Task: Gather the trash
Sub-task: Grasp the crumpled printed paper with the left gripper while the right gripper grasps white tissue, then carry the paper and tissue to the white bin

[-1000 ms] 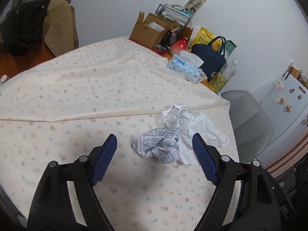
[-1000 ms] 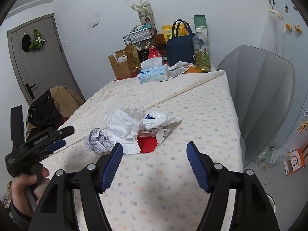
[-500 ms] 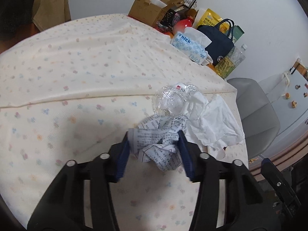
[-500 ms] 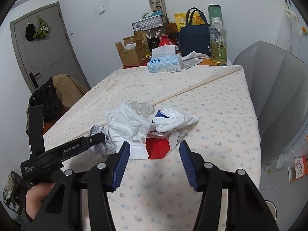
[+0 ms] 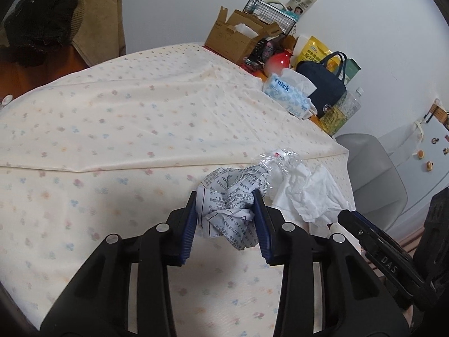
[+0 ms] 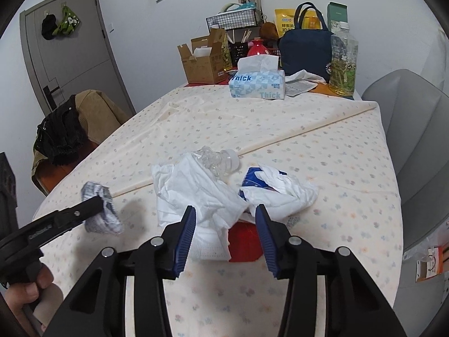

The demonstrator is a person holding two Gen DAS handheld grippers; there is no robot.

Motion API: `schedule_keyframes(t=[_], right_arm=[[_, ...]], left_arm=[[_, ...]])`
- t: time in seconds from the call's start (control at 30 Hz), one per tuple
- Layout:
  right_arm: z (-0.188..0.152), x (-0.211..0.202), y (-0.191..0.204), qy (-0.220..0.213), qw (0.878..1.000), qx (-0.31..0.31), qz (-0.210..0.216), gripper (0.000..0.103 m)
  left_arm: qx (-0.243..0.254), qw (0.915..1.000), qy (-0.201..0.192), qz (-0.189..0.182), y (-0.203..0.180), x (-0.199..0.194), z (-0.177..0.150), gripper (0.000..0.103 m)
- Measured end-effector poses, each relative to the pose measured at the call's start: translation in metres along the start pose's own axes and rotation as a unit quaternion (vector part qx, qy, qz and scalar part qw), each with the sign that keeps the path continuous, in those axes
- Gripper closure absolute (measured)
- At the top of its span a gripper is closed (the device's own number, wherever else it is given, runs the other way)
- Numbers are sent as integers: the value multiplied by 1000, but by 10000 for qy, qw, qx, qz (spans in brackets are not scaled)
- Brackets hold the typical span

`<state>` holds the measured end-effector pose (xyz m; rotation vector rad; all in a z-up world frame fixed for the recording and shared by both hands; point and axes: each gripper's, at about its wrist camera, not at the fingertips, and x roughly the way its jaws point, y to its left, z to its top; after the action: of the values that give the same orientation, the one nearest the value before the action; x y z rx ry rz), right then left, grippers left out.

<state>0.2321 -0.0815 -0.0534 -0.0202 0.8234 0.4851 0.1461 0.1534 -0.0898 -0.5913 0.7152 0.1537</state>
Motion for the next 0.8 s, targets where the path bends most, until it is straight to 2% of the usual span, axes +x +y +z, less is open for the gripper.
schedule_keyframes(t=[0.07,0.1,0.13,0.2,0.53,0.8], right_arm=[[2,4,4,15,10000,-93,-19,64],[2,6,6,56,9998,-165,-7,82],[2,7,8,114,9997,-206,-2,94],[0,2,11,60,9997,-211,64,99],[-11,-61,17,-416,9988,-239,134,101],[-27,-116,5,-779,9969,-99,-9,101]], left_arm=[[-18,10000,-6,4,3,-2,1,65],[-21,10000,-10,3,3,-3,1,65],[-21,10000,-18,3,4,-5,0,65],[-10,10000,-41,-6,4,-8,0,65],[225,9994,-192,-180,-17,-28,-5,65],[468,9979,-205,-385,-45,-37,-15,65]])
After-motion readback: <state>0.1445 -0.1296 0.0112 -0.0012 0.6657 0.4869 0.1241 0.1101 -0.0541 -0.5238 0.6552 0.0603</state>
